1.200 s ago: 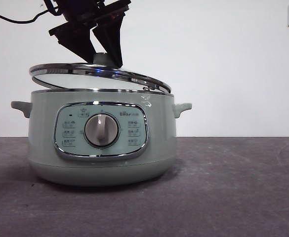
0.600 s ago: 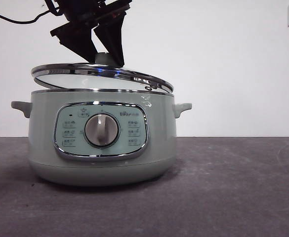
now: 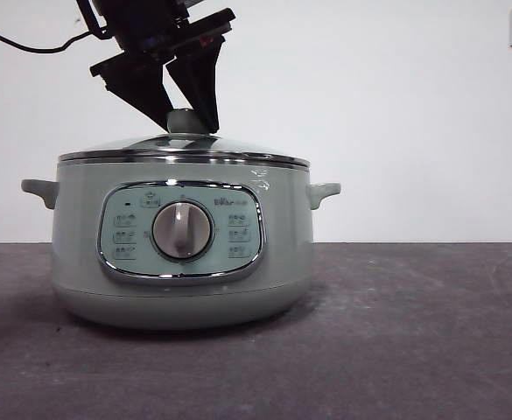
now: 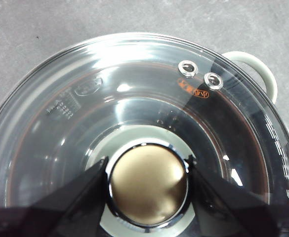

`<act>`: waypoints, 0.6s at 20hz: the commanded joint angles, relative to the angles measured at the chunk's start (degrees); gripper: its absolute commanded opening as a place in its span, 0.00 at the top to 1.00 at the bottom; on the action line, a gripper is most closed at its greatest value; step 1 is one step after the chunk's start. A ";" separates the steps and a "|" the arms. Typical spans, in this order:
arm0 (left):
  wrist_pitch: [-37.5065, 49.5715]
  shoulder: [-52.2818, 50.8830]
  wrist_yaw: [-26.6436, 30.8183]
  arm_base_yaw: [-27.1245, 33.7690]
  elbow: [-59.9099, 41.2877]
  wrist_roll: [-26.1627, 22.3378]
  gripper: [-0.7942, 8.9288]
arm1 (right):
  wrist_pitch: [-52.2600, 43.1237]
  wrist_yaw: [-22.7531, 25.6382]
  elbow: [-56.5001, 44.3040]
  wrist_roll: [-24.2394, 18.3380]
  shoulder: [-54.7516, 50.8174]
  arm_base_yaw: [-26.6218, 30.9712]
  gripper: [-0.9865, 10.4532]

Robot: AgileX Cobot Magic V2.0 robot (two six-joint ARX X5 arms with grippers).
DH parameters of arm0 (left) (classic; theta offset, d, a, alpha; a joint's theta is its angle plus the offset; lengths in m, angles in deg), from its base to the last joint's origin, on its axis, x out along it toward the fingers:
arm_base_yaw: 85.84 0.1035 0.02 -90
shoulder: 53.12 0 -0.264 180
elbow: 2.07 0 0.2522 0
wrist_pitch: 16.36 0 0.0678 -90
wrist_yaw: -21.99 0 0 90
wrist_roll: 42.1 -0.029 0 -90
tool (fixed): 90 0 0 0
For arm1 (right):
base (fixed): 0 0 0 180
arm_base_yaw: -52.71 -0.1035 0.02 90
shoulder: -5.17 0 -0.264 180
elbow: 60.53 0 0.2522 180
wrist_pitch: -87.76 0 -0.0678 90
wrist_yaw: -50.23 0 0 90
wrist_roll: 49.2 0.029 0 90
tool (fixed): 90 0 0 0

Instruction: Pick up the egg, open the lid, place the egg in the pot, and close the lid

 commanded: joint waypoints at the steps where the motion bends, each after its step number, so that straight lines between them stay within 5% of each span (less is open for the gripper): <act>1: -0.13 1.22 -0.28 -0.26 0.09 0.37 0.70 | 1.66 -0.07 0.00 0.76 0.39 -0.07 0.47; 3: -0.42 1.22 -0.31 -0.26 0.09 0.37 0.38 | 5.01 -0.20 0.00 1.44 1.01 -0.09 0.47; 12: -3.89 -4.94 -0.42 -0.22 0.17 0.35 0.36 | 15.37 -17.77 0.00 2.89 4.37 -0.09 0.47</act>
